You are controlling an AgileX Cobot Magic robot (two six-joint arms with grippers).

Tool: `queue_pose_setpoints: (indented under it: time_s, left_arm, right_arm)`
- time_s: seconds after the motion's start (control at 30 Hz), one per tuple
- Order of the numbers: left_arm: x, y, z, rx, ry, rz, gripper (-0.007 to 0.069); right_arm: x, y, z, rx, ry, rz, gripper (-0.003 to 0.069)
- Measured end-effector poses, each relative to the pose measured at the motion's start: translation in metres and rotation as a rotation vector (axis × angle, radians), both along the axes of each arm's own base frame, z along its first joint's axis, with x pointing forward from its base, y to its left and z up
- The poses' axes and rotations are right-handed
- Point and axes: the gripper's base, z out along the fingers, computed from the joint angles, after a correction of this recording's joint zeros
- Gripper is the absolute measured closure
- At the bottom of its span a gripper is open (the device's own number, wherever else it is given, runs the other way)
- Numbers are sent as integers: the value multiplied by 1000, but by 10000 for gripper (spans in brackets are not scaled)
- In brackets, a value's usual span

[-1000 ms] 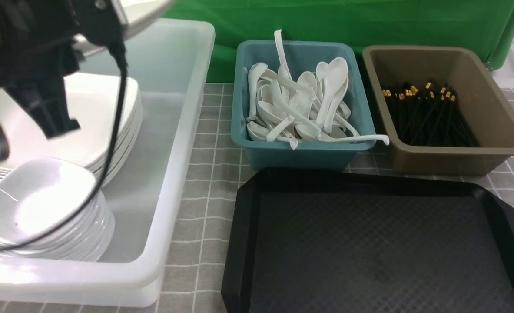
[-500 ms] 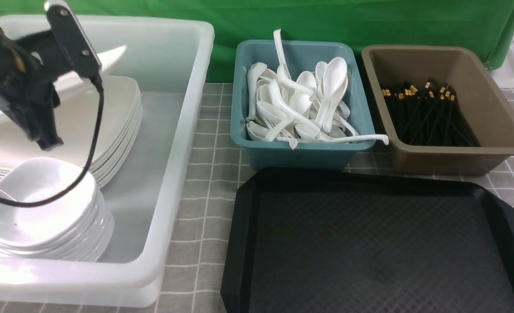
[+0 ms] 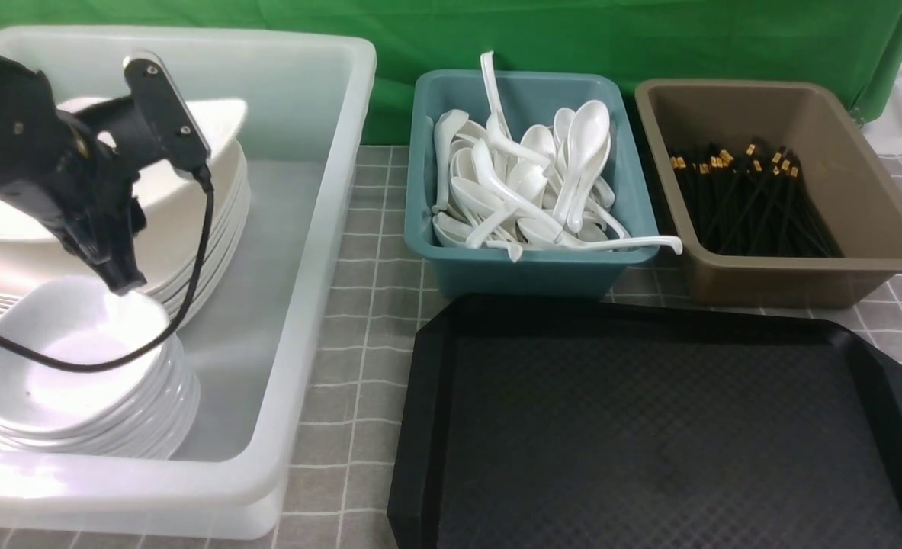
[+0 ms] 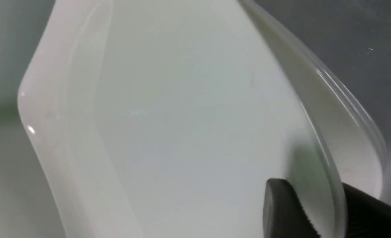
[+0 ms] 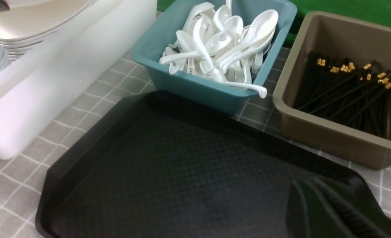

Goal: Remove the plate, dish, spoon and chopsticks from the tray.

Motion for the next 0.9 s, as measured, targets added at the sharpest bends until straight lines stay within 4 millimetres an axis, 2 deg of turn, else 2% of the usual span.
queue_pose_setpoints:
  time_s: [0.03,0.07,0.2,0.33,0.43,0.5,0.57,0.6,0.63,0.67,0.7,0.73,0.83,0.9]
  left_arm:
    - [0,0,0,0,0,0,376]
    - [-2,0,-1,-1,22,9,307]
    - [-11,1,15,-21,-5,20,144]
    - [-25,-1,40,-76,-82,33,67]
    - [-47,-4,73,-188,-188,60,55]
    - [-72,-9,104,-364,-286,108,99]
    - [-92,-11,124,-473,-352,128,153]
    - [-106,-14,134,-539,-391,129,212]
    - [-131,-17,149,-640,-446,115,314]
    - [-150,-19,156,-701,-479,94,379]
    - [-168,-22,159,-762,-514,65,475]
    - [-185,-23,160,-803,-548,34,535]
    - [-226,-23,148,-914,-653,-33,606]
    - [-236,-22,141,-944,-687,-39,613]
  right_arm:
    - [0,0,0,0,0,0,622]
    - [0,0,0,0,0,0,622]
    - [0,0,0,0,0,0,622]
    - [0,0,0,1,-1,0,617]
    - [0,0,1,3,-6,0,611]
    - [0,0,1,4,-8,1,608]
    - [0,0,1,4,-8,1,606]
    - [0,0,1,3,-7,1,605]
    - [0,0,0,3,-5,0,603]
    - [0,0,0,2,-3,0,602]
    - [0,0,0,2,-3,0,599]
    - [0,0,0,2,-3,0,596]
    - [0,0,0,1,-1,0,583]
    - [0,0,0,1,1,0,578]
